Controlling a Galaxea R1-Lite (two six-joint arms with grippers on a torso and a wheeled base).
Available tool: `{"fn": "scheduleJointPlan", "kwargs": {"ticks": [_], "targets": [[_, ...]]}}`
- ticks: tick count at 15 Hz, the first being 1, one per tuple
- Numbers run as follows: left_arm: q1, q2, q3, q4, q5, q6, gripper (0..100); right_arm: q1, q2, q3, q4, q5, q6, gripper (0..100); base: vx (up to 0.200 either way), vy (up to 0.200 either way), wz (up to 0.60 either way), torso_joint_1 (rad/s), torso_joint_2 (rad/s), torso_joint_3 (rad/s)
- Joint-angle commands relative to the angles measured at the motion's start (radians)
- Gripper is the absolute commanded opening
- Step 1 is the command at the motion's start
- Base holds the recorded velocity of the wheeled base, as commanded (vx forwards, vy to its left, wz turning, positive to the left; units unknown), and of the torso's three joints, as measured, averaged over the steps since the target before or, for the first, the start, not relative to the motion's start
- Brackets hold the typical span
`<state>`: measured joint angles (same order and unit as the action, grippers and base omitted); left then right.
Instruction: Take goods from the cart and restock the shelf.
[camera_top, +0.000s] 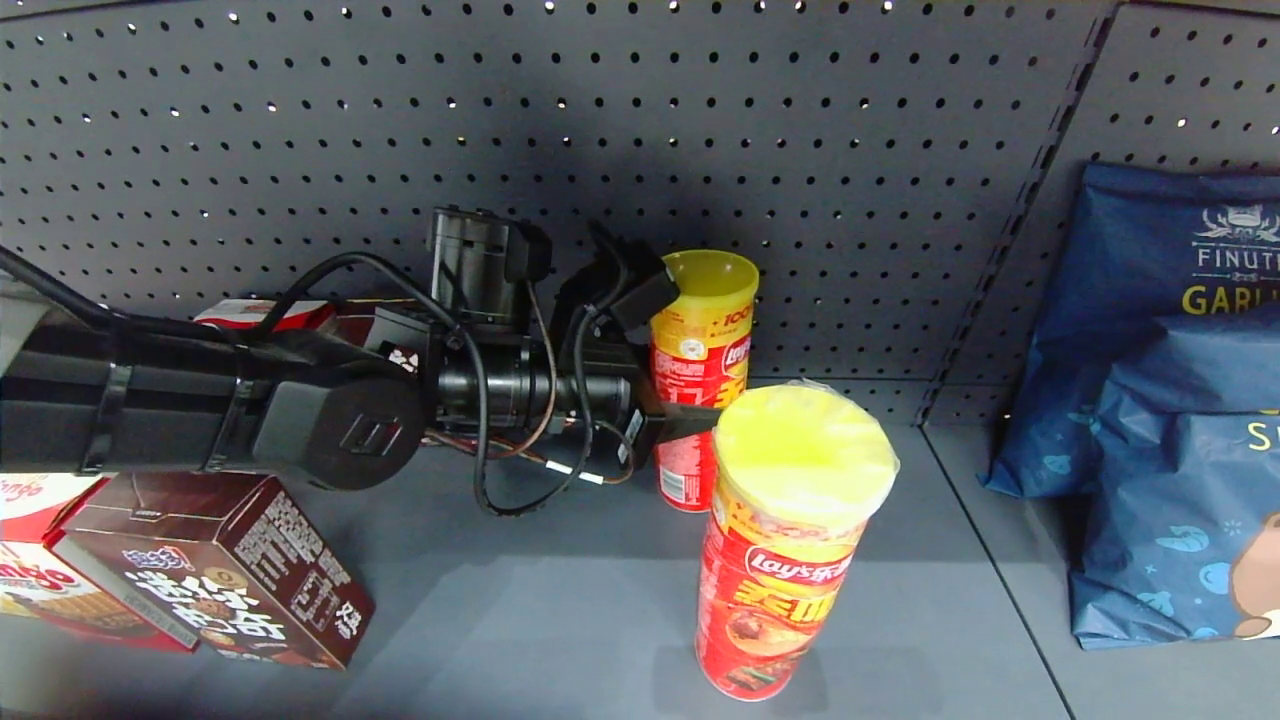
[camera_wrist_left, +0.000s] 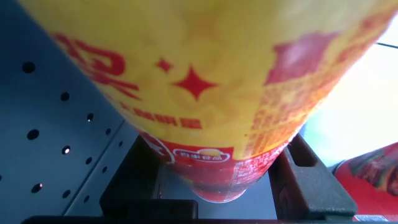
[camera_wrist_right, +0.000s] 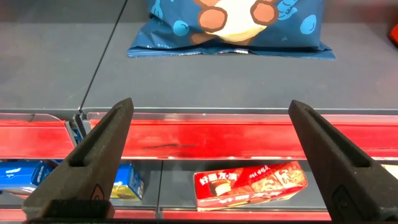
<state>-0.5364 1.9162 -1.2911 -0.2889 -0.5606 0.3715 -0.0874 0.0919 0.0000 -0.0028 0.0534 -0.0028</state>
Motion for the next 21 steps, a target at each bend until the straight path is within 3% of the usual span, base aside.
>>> {"fn": "scheduleJointPlan", "kwargs": {"ticks": [1,4,8,21], "targets": [[0.001,0.003,-0.005,0.002,0.004,-0.002,0,0.000,0.002,0.000,0.000,0.000,0.000,100,0.000,0.000,0.00,0.000,0.00,0.000],[0.007,-0.029,0.010,0.005,0.008,-0.003,0,0.000,0.002,0.000,0.000,0.000,0.000,100,0.000,0.000,0.00,0.000,0.00,0.000],[0.032,-0.138,0.118,0.001,0.011,-0.005,0,0.000,0.002,0.000,0.000,0.000,0.000,100,0.000,0.000,0.00,0.000,0.00,0.000],[0.049,-0.247,0.199,-0.003,0.053,-0.006,0,0.000,0.002,0.000,0.000,0.000,0.000,100,0.000,0.000,0.00,0.000,0.00,0.000]]}}
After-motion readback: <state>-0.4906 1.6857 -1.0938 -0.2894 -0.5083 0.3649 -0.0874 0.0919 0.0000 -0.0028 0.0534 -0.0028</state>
